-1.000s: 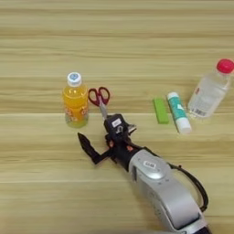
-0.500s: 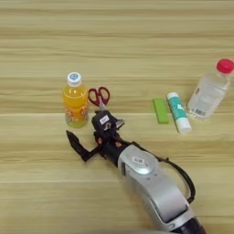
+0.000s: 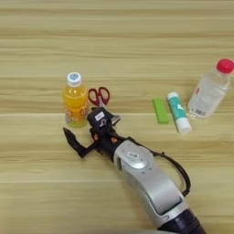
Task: Move the objects on the table
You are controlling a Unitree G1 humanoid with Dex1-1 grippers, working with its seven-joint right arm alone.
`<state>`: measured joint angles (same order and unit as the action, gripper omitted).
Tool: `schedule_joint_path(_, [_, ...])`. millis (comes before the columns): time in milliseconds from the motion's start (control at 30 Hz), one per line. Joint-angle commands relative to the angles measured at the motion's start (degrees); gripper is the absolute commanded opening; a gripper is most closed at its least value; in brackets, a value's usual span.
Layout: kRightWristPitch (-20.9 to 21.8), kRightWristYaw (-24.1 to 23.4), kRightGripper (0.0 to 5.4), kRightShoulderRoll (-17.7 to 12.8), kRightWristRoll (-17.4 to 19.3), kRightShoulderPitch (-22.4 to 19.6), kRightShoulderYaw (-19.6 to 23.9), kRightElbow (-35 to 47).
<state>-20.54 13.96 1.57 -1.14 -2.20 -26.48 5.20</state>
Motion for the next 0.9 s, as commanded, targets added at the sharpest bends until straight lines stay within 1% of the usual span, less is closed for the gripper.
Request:
schedule_joint_path(33, [3.18,-0.87,5.38,3.14,-0.18,-4.93,0.56,0.06])
schedule_joint_path(200, [4.02,-1.02,5.38,3.37,-0.11,-6.19,0.59,-1.74])
schedule_joint_path(533, [4.44,-1.77,5.38,5.17,0.23,-10.52,0.13,-4.38])
schedule_joint_path(900, [4.62,-2.52,5.38,7.04,0.8,-13.05,-0.52,-5.72])
